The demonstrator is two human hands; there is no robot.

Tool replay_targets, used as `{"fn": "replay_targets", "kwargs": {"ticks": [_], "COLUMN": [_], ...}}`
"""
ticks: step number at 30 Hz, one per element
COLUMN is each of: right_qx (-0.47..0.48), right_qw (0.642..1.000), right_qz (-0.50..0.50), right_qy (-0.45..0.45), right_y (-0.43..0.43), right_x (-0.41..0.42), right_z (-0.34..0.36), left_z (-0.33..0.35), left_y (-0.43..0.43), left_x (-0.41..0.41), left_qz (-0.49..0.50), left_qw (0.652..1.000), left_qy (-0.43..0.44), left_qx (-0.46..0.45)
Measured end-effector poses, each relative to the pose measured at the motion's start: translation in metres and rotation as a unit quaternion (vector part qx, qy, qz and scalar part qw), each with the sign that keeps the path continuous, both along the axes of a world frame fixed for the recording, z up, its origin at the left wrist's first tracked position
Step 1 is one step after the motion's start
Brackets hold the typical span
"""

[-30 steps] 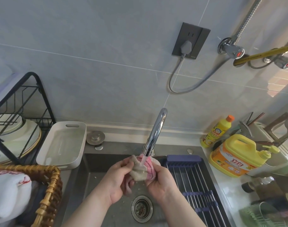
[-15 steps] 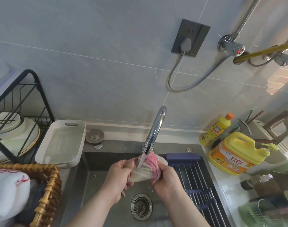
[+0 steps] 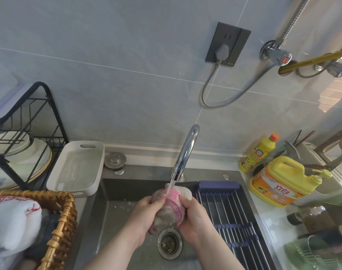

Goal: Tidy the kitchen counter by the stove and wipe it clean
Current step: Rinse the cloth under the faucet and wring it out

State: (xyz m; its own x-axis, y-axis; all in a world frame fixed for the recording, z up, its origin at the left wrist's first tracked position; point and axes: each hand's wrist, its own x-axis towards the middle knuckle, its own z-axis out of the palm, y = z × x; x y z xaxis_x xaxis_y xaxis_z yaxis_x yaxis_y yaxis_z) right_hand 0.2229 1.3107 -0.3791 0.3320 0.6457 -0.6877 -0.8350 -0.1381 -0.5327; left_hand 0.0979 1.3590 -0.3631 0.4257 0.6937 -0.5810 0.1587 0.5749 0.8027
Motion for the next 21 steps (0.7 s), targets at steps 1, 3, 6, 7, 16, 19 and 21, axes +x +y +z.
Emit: {"fn": "replay_targets", "kwargs": {"ticks": [1,3,6,7,16,19,21], "right_qx": [-0.001,0.013,0.028,0.032,0.023,0.03,0.039], "right_qw": [1.0,1.0,0.999,0.998,0.997,0.997,0.996], "right_qz": [0.002,0.016,0.042,0.046,0.068,0.072,0.079], "right_qy": [-0.006,-0.01,0.008,0.009,0.016,-0.01,-0.02], "right_y": [-0.001,-0.004,-0.011,-0.013,-0.015,-0.019,-0.021], "right_x": [-0.001,0.0,0.002,0.003,0.002,0.002,-0.001], "right_z": [0.0,-0.001,0.001,0.001,0.0,-0.002,0.0], "left_z": [-0.001,-0.002,-0.005,-0.006,-0.008,-0.011,-0.012], "left_y": [0.0,0.003,0.003,0.002,0.01,0.015,0.014], "left_x": [0.0,-0.001,-0.002,-0.004,-0.016,-0.008,-0.001], "left_qz": [0.017,0.041,0.071,0.078,0.006,-0.001,-0.005], "left_qw": [1.0,0.999,0.996,0.992,0.983,0.999,1.0], "left_qy": [0.008,0.019,-0.056,-0.093,-0.16,-0.034,0.028], "left_qx": [0.012,0.025,0.001,-0.019,-0.088,-0.043,-0.01]}}
